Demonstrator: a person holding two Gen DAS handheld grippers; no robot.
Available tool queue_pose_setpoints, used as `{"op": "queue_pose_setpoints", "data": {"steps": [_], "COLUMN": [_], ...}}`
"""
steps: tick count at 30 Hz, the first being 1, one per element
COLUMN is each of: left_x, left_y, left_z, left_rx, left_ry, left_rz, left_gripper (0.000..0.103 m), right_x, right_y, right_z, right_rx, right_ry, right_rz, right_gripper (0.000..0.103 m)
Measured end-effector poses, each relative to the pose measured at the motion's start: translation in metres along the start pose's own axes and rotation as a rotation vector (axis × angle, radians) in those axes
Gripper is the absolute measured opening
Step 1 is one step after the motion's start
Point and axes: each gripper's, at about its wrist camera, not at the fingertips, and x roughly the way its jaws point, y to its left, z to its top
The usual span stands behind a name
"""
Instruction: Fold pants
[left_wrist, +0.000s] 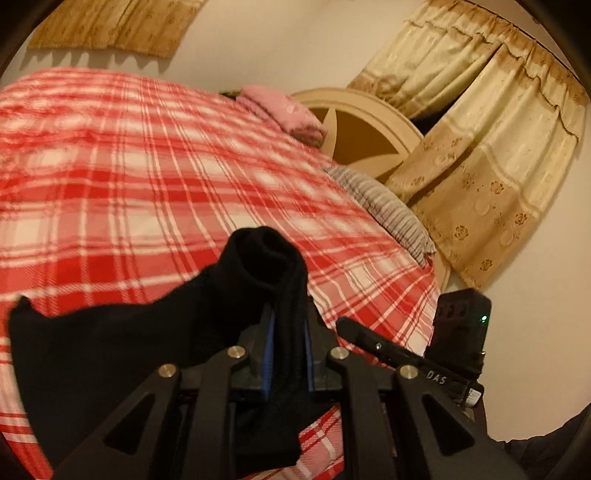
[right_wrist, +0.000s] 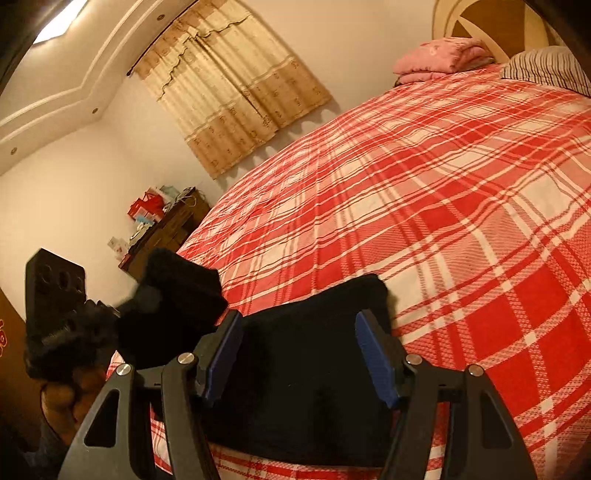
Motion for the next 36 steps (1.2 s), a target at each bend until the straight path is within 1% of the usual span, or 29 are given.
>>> {"op": "queue_pose_setpoints", "data": {"steps": [2, 4, 6, 8, 9, 12, 13, 14, 15, 17, 18, 20, 21, 22, 23, 24, 26, 27, 28, 29, 30, 32, 33, 36], "left_x": [0.012, 0.022, 0.029, 0.031, 0.029, 0.022, 0.016, 0.014, 0.008, -0.005, -0.011, -0.019, -0.023, -0.027, -0.029, -0.031, -0.033, -0.033, -0.034, -0.035, -0.036, -0.035, -0.034, -0.037], "left_y": [-0.006, -0.008, -0.010, -0.012, -0.015, -0.020, -0.022, -0.022, -0.023, -0.022, -0.020, -0.015, -0.011, -0.007, -0.004, 0.002, 0.011, 0.019, 0.025, 0.030, 0.036, 0.042, 0.044, 0.049], "left_z": [-0.004, -0.008, -0.011, -0.014, -0.015, -0.013, -0.011, -0.010, -0.009, -0.008, -0.009, -0.013, -0.016, -0.020, -0.024, -0.029, -0.036, -0.039, -0.041, -0.042, -0.045, -0.048, -0.049, -0.051], "left_rx": [0.027, 0.038, 0.044, 0.054, 0.060, 0.071, 0.073, 0.073, 0.075, 0.089, 0.099, 0.121, 0.141, 0.170, 0.191, 0.211, 0.219, 0.197, 0.171, 0.149, 0.125, 0.109, 0.104, 0.087], "left_ry": [0.018, 0.032, 0.045, 0.049, 0.052, 0.032, 0.022, 0.012, -0.011, -0.059, -0.072, -0.090, -0.098, -0.102, -0.106, -0.108, -0.099, -0.091, -0.084, -0.081, -0.084, -0.080, -0.078, -0.084], "left_rz": [0.027, 0.021, 0.031, 0.030, 0.033, 0.007, 0.007, 0.010, 0.018, 0.044, 0.065, 0.138, 0.191, 0.268, 0.324, 0.387, 0.442, 0.455, 0.451, 0.449, 0.458, 0.471, 0.477, 0.480], "left_gripper": [0.014, 0.014, 0.015, 0.016, 0.020, 0.024, 0.028, 0.042, 0.060, 0.069, 0.070, 0.070, 0.074, 0.077, 0.082, 0.084, 0.084, 0.084, 0.084, 0.084, 0.084, 0.084, 0.084, 0.084], "right_x": [0.001, 0.002, 0.003, 0.002, 0.002, -0.001, -0.001, -0.002, -0.003, -0.007, -0.007, -0.010, -0.011, -0.011, -0.009, -0.009, -0.001, 0.004, 0.017, 0.017, 0.025, 0.039, 0.045, 0.053], "right_y": [-0.003, -0.005, -0.008, -0.012, -0.012, -0.017, -0.017, -0.018, -0.019, -0.019, -0.019, -0.015, -0.012, -0.007, 0.005, 0.005, 0.016, 0.020, 0.023, 0.023, 0.023, 0.024, 0.024, 0.024], "right_z": [-0.001, -0.002, -0.002, -0.002, -0.002, -0.001, -0.001, 0.000, 0.001, 0.002, 0.002, 0.002, 0.002, 0.002, 0.001, 0.001, -0.002, -0.003, -0.007, -0.007, -0.008, -0.010, -0.011, -0.013], "right_rx": [0.008, 0.013, 0.020, 0.024, 0.025, 0.035, 0.035, 0.040, 0.044, 0.049, 0.049, 0.046, 0.043, 0.033, -0.007, -0.007, -0.045, -0.061, -0.074, -0.074, -0.071, -0.075, -0.079, -0.090], "right_ry": [-0.002, -0.003, -0.004, -0.013, -0.017, -0.031, -0.031, -0.035, -0.038, -0.040, -0.040, -0.035, -0.029, -0.012, 0.023, 0.023, 0.067, 0.095, 0.137, 0.137, 0.158, 0.201, 0.214, 0.228], "right_rz": [-0.005, -0.009, -0.008, -0.012, -0.013, -0.021, -0.021, -0.022, -0.024, -0.016, -0.016, 0.003, 0.014, 0.031, 0.041, 0.041, 0.035, 0.024, -0.004, -0.004, -0.016, -0.043, -0.075, -0.094], "right_gripper": [0.065, 0.065, 0.065, 0.065, 0.065, 0.065, 0.065, 0.065, 0.065, 0.065, 0.065, 0.065, 0.065, 0.065, 0.065, 0.065, 0.065, 0.065, 0.065, 0.065, 0.065, 0.065, 0.065, 0.065]}}
